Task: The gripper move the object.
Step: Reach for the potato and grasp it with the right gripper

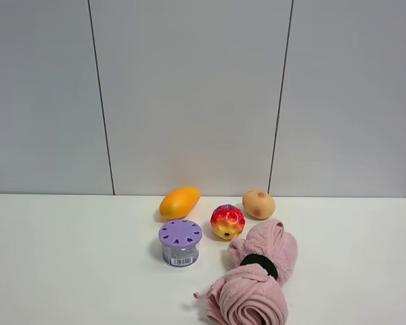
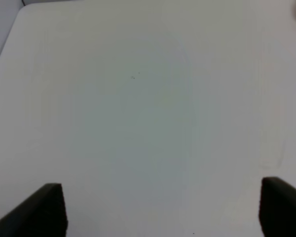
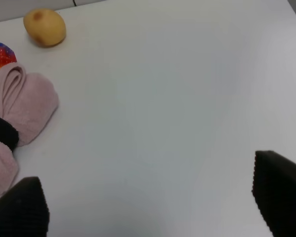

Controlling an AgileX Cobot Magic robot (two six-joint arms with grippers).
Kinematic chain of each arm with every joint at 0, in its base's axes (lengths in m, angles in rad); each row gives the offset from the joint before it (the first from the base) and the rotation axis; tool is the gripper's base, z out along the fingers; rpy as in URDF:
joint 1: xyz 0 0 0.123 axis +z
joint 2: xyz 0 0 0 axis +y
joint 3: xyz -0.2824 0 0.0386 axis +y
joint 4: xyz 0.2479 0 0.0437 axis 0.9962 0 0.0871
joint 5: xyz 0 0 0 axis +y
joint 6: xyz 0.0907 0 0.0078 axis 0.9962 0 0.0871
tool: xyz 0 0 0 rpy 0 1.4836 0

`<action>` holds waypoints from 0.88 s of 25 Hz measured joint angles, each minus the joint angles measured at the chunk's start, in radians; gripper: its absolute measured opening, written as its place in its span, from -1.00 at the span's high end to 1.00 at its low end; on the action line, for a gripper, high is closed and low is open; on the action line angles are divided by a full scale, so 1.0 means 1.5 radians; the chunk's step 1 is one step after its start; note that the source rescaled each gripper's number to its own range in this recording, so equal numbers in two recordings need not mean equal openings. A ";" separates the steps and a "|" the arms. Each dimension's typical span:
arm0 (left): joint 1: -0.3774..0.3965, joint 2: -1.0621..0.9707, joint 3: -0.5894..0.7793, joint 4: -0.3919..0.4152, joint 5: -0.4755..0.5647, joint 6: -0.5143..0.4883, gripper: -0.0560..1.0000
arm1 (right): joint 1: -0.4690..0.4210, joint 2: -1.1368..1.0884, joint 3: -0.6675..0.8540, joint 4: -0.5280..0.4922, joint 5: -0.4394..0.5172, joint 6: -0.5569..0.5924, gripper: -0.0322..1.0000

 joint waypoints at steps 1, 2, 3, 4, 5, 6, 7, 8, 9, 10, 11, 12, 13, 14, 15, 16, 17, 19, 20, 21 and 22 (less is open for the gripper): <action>0.000 0.000 0.000 0.000 0.000 0.000 -1.00 | 0.000 0.000 0.000 0.000 0.000 0.000 -1.00; 0.000 0.000 0.000 0.000 0.000 0.000 -1.00 | 0.000 0.000 0.000 0.000 0.000 0.000 -1.00; 0.000 0.000 0.000 0.000 0.000 0.000 -1.00 | 0.000 0.000 0.000 0.000 0.000 0.000 -1.00; 0.000 0.000 0.000 0.000 0.000 0.000 -1.00 | 0.000 0.000 0.000 0.000 0.000 0.000 -1.00; 0.000 0.000 0.000 0.000 0.000 0.000 -1.00 | 0.000 0.000 0.000 0.000 0.000 0.000 -1.00; 0.000 0.000 0.000 0.000 0.000 0.000 -1.00 | 0.000 0.000 0.000 0.000 0.000 0.000 -1.00; 0.000 0.000 0.000 0.000 0.000 0.000 -1.00 | 0.000 0.000 0.000 0.000 0.000 0.000 -1.00; 0.000 0.000 0.000 0.000 0.000 0.000 -1.00 | 0.000 0.000 0.000 0.000 0.000 0.000 -1.00; 0.000 0.000 0.000 0.000 0.000 0.000 -1.00 | 0.000 0.000 0.000 0.000 0.000 0.000 -1.00; 0.000 0.000 0.000 0.000 0.000 0.000 -1.00 | 0.000 0.000 0.000 0.000 0.000 0.000 -1.00; 0.000 0.000 0.000 0.000 0.000 0.000 -1.00 | 0.000 0.000 0.000 0.000 0.000 0.000 -1.00; 0.000 0.000 0.000 0.000 0.000 0.000 -1.00 | 0.000 0.000 0.000 0.000 0.000 0.000 -1.00; 0.000 0.000 0.000 0.000 0.000 0.000 -1.00 | 0.000 0.000 0.000 0.000 0.000 0.000 -1.00; 0.000 0.000 0.000 0.000 0.000 0.000 -1.00 | 0.000 0.000 0.000 0.000 0.000 0.000 -1.00; 0.000 0.000 0.000 0.000 0.000 0.000 -1.00 | 0.000 0.000 0.000 0.000 0.000 0.000 -1.00; 0.000 0.000 0.000 0.000 0.000 0.000 -1.00 | 0.000 0.000 0.000 0.000 0.000 0.000 -1.00; 0.000 0.000 0.000 0.000 0.000 0.000 -1.00 | 0.000 0.000 0.000 0.000 0.000 0.000 -1.00; 0.000 0.000 0.000 0.000 0.000 0.000 -1.00 | 0.000 0.000 0.000 0.000 0.000 0.000 -1.00; 0.000 0.000 0.000 0.000 0.000 0.000 -1.00 | 0.000 0.000 0.000 0.000 0.000 0.000 -1.00; 0.000 0.000 0.000 0.000 0.000 0.000 -1.00 | 0.000 0.000 0.000 0.000 0.000 0.000 -1.00; 0.000 0.000 0.000 0.000 0.000 0.000 -1.00 | 0.000 0.000 0.000 0.000 0.000 0.000 -1.00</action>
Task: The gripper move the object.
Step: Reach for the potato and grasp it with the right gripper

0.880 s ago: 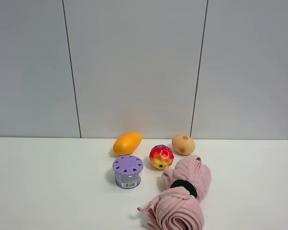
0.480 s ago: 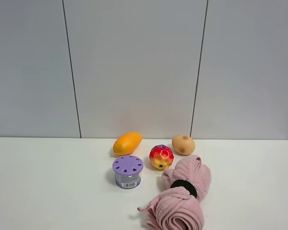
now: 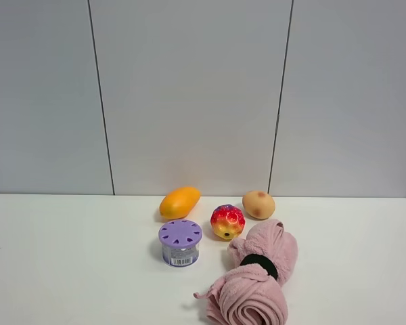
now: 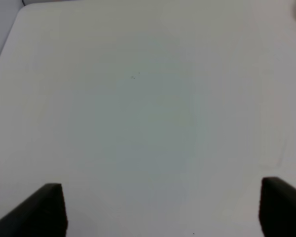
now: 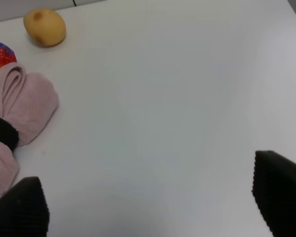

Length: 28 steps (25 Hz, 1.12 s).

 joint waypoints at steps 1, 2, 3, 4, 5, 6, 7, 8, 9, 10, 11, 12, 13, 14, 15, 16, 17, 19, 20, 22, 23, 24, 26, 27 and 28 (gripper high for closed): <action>0.000 0.000 0.000 0.000 0.000 0.000 -1.00 | 0.000 0.000 0.000 0.000 0.000 0.000 -1.00; 0.000 0.000 0.000 0.000 0.000 0.000 -1.00 | 0.000 0.000 0.000 0.000 0.000 0.000 -1.00; 0.000 0.000 0.000 0.000 0.000 0.000 -1.00 | 0.000 0.000 0.000 0.000 0.000 0.000 -1.00; 0.000 0.000 0.000 0.000 0.000 0.000 -1.00 | 0.000 0.000 0.000 0.000 0.000 0.000 -1.00; 0.000 0.000 0.000 0.000 0.000 0.000 -1.00 | 0.000 0.000 0.000 0.000 0.000 0.000 -1.00; 0.000 0.000 0.000 0.000 0.000 0.000 -1.00 | 0.000 0.000 0.000 0.000 0.000 0.000 -1.00; 0.000 0.000 0.000 0.000 0.000 0.000 -1.00 | 0.000 0.000 0.000 0.000 0.000 0.000 -1.00; 0.000 0.000 0.000 0.000 0.000 0.000 -1.00 | 0.000 0.000 0.000 0.000 0.000 0.000 -1.00; 0.000 0.000 0.000 0.000 0.000 0.000 -1.00 | 0.000 0.000 0.000 0.002 0.000 0.000 -1.00; 0.000 0.000 0.000 0.000 0.000 0.000 -1.00 | 0.000 0.000 0.000 0.007 0.000 0.000 -1.00; 0.000 0.000 0.000 0.000 0.000 0.000 -1.00 | 0.000 0.000 0.000 0.012 0.000 0.000 -1.00; 0.000 0.000 0.000 0.000 0.000 0.000 -1.00 | 0.000 0.000 0.000 0.018 0.000 0.003 -1.00; 0.000 0.000 0.000 0.000 0.000 0.000 -1.00 | 0.000 0.000 -0.001 0.024 -0.001 0.007 -1.00; 0.000 0.000 0.000 0.000 0.000 0.000 -1.00 | 0.000 0.003 -0.006 0.034 -0.001 0.015 -1.00; 0.000 0.000 0.000 0.000 0.000 0.000 -1.00 | 0.000 0.015 -0.016 0.043 -0.003 0.022 -1.00; 0.000 0.000 0.000 0.000 0.000 0.000 -1.00 | 0.000 0.032 -0.031 0.060 -0.008 0.022 -1.00; 0.000 0.000 0.000 0.000 0.000 0.000 -1.00 | 0.000 0.059 -0.053 0.073 -0.020 0.022 -1.00; 0.000 0.000 0.000 0.000 0.000 0.000 -1.00 | 0.000 0.131 -0.107 0.083 -0.034 0.005 -1.00; 0.000 0.000 0.000 0.000 0.000 0.000 -1.00 | 0.000 0.167 -0.141 0.084 -0.036 -0.019 -1.00; 0.000 0.000 0.000 0.000 0.000 0.000 -1.00 | 0.000 0.259 -0.213 0.085 -0.037 -0.090 -1.00; 0.000 0.000 0.000 0.000 0.000 0.000 -1.00 | 0.000 0.298 -0.242 0.087 -0.038 -0.120 -1.00; 0.000 0.000 0.000 0.000 0.000 0.000 -1.00 | 0.000 0.343 -0.276 0.088 -0.039 -0.151 -1.00; 0.000 0.000 0.000 0.000 0.000 0.000 -1.00 | 0.000 0.431 -0.334 0.086 -0.040 -0.183 -1.00; 0.000 0.000 0.000 0.000 0.000 0.000 -1.00 | 0.000 0.464 -0.353 0.079 -0.043 -0.187 -1.00; 0.000 0.000 0.000 0.000 0.000 0.000 -1.00 | 0.000 0.502 -0.371 0.071 -0.046 -0.186 -1.00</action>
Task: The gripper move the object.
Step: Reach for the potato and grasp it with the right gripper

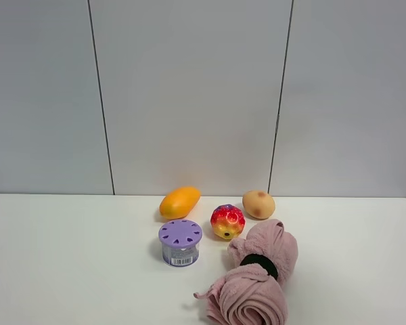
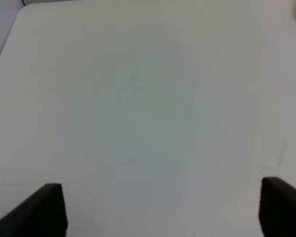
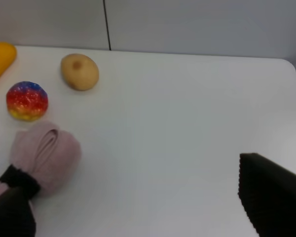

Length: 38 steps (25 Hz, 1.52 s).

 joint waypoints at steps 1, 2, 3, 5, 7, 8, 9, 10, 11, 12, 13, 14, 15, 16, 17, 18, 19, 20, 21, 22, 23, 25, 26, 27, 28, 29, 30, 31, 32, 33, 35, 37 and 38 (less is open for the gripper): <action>0.000 0.000 0.000 0.000 0.000 0.000 -1.00 | 0.000 0.035 -0.013 -0.003 -0.005 0.006 -1.00; 0.000 0.000 0.000 0.000 0.000 0.000 -1.00 | 0.000 0.069 -0.021 -0.008 -0.013 0.011 -1.00; 0.000 0.000 0.000 0.000 0.000 0.000 -1.00 | 0.000 0.096 -0.025 -0.010 -0.026 0.014 -1.00; 0.000 0.000 0.000 0.000 0.000 0.000 -1.00 | 0.000 0.159 -0.028 -0.012 -0.055 0.027 -1.00; 0.000 0.000 0.000 0.000 0.000 0.000 -1.00 | 0.000 0.217 -0.028 -0.015 -0.091 0.062 -1.00; 0.000 0.000 0.000 0.000 0.000 0.000 -1.00 | 0.000 0.249 -0.028 -0.017 -0.109 0.085 -1.00; 0.000 0.000 0.000 0.000 0.000 0.000 -1.00 | 0.000 0.282 -0.028 -0.021 -0.130 0.099 -1.00; 0.000 0.000 0.000 0.000 0.000 0.000 -1.00 | 0.000 0.311 -0.028 -0.027 -0.149 0.106 -1.00; 0.000 0.000 0.000 0.000 0.000 0.000 -1.00 | 0.000 0.344 -0.028 -0.027 -0.168 0.107 -1.00; 0.000 0.000 0.000 0.000 0.000 0.000 -1.00 | 0.000 0.377 -0.028 -0.027 -0.185 0.102 -1.00; 0.000 0.000 0.000 0.000 0.000 0.000 -1.00 | 0.000 0.404 -0.031 -0.023 -0.204 0.094 -1.00; 0.000 0.000 0.000 0.000 0.000 0.000 -1.00 | 0.000 0.433 -0.038 -0.017 -0.217 0.080 -1.00; 0.000 0.000 0.000 0.000 0.000 0.000 -1.00 | 0.000 0.461 -0.050 -0.007 -0.223 0.066 -1.00; 0.000 0.000 0.000 0.000 0.000 0.000 -1.00 | 0.004 0.486 -0.065 0.006 -0.223 0.055 -1.00; 0.000 0.000 0.000 0.000 0.000 0.000 -1.00 | 0.008 0.506 -0.086 0.017 -0.223 0.044 -1.00; 0.000 0.000 0.000 0.000 0.000 0.000 -1.00 | 0.013 0.529 -0.111 0.025 -0.222 0.035 -1.00; 0.000 0.000 0.000 0.000 0.000 0.000 -1.00 | 0.017 0.552 -0.140 0.028 -0.220 0.032 -1.00; 0.000 0.000 0.000 0.000 0.000 0.000 -1.00 | 0.021 0.572 -0.164 0.030 -0.214 0.029 -1.00; 0.000 0.000 0.000 0.000 0.000 0.000 -1.00 | 0.024 0.595 -0.194 0.031 -0.206 0.028 -1.00; 0.000 0.000 0.000 0.000 0.000 0.000 -1.00 | 0.025 0.620 -0.223 0.035 -0.196 0.028 -1.00; 0.000 0.000 0.000 0.000 0.000 0.000 -1.00 | 0.026 0.644 -0.251 0.038 -0.187 0.028 -1.00; 0.000 0.000 0.000 0.000 0.000 0.000 -1.00 | 0.026 0.690 -0.300 0.041 -0.173 0.017 -1.00; 0.000 0.000 0.000 0.000 0.000 0.000 -1.00 | 0.026 0.714 -0.325 0.044 -0.168 0.012 -1.00; 0.000 0.000 0.000 0.000 0.000 0.000 -1.00 | 0.026 0.737 -0.344 0.049 -0.164 0.010 -1.00; 0.000 0.000 0.000 0.000 0.000 0.000 -1.00 | 0.028 0.755 -0.365 0.057 -0.162 0.009 -1.00; 0.000 0.000 0.000 0.000 0.000 0.000 -1.00 | 0.031 0.775 -0.381 0.062 -0.162 0.005 -1.00; 0.000 0.000 0.000 0.000 0.000 0.000 -1.00 | 0.037 0.792 -0.393 0.065 -0.163 -0.003 -1.00; 0.000 0.000 0.000 0.000 0.000 0.000 -1.00 | 0.042 0.804 -0.398 0.071 -0.165 -0.011 -1.00; 0.000 0.000 0.000 0.000 0.000 0.000 -1.00 | 0.050 0.817 -0.400 0.074 -0.169 -0.025 -1.00; 0.000 0.000 0.000 0.000 0.000 0.000 -1.00 | 0.058 0.830 -0.402 0.075 -0.173 -0.038 -1.00; 0.000 0.000 0.000 0.000 0.000 0.000 -1.00 | 0.069 0.853 -0.402 0.076 -0.190 -0.048 -1.00; 0.000 0.000 0.000 0.000 0.000 0.000 -1.00 | 0.075 0.875 -0.402 0.075 -0.213 -0.048 -1.00; 0.000 0.000 0.000 0.000 0.000 0.000 -1.00 | 0.075 0.883 -0.403 0.073 -0.226 -0.048 -1.00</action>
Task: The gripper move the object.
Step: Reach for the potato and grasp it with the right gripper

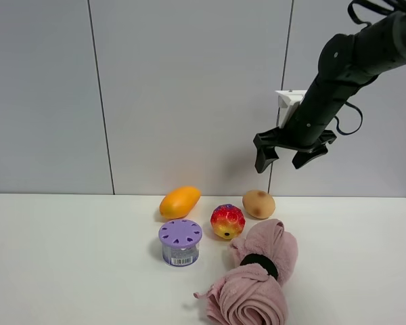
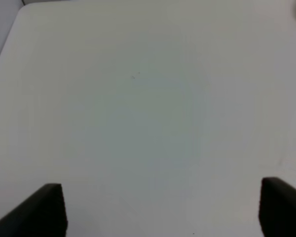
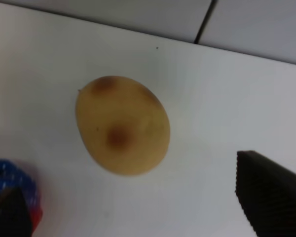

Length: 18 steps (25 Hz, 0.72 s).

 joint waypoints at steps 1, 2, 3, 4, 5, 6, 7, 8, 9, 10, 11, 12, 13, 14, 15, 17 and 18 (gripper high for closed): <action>0.000 0.000 0.000 0.000 0.000 0.000 -1.00 | 0.001 0.008 0.000 -0.004 -0.012 0.000 -1.00; 0.000 0.000 0.000 0.000 0.000 0.000 -1.00 | 0.002 0.015 0.000 -0.010 -0.021 0.000 -1.00; 0.000 0.000 0.000 0.000 0.000 0.000 -1.00 | 0.002 0.022 0.000 -0.016 -0.030 0.000 -1.00; 0.000 0.000 0.000 0.000 0.000 0.000 -1.00 | 0.002 0.027 0.000 -0.019 -0.037 0.001 -1.00; 0.000 0.000 0.000 0.000 0.000 0.000 -1.00 | 0.002 0.034 0.000 -0.020 -0.044 0.002 -1.00; 0.000 0.000 0.000 0.000 0.000 0.000 -1.00 | 0.003 0.040 0.000 -0.021 -0.048 0.008 -1.00; 0.000 0.000 0.000 0.000 0.000 0.000 -1.00 | 0.004 0.046 0.000 -0.024 -0.053 0.012 -1.00; 0.000 0.000 0.000 0.000 0.000 0.000 -1.00 | 0.007 0.052 0.000 -0.030 -0.059 0.017 -1.00; 0.000 0.000 0.000 0.000 0.000 0.000 -1.00 | 0.008 0.058 0.000 -0.035 -0.064 0.020 -1.00; 0.000 0.000 0.000 0.000 0.000 0.000 -1.00 | 0.010 0.064 0.000 -0.039 -0.066 0.024 -1.00; 0.000 0.000 0.000 0.000 0.000 0.000 -1.00 | 0.010 0.068 0.000 -0.041 -0.068 0.025 -0.99; 0.000 0.000 0.000 0.000 0.000 0.000 -1.00 | 0.010 0.073 0.000 -0.043 -0.073 0.026 -0.97; 0.000 0.000 0.000 0.000 0.000 0.000 -1.00 | 0.010 0.077 0.000 -0.045 -0.079 0.029 -0.94; 0.000 0.000 0.000 0.000 0.000 0.000 -1.00 | 0.010 0.080 0.000 -0.046 -0.085 0.030 -0.90; 0.000 0.000 0.000 0.000 0.000 0.000 -1.00 | 0.010 0.082 0.000 -0.046 -0.090 0.030 -0.86; 0.000 0.000 0.000 0.000 0.000 0.000 -1.00 | 0.010 0.089 0.000 -0.046 -0.099 0.030 -0.83; 0.000 0.000 0.000 0.000 0.000 0.000 -1.00 | 0.010 0.091 0.000 -0.046 -0.101 0.030 -0.82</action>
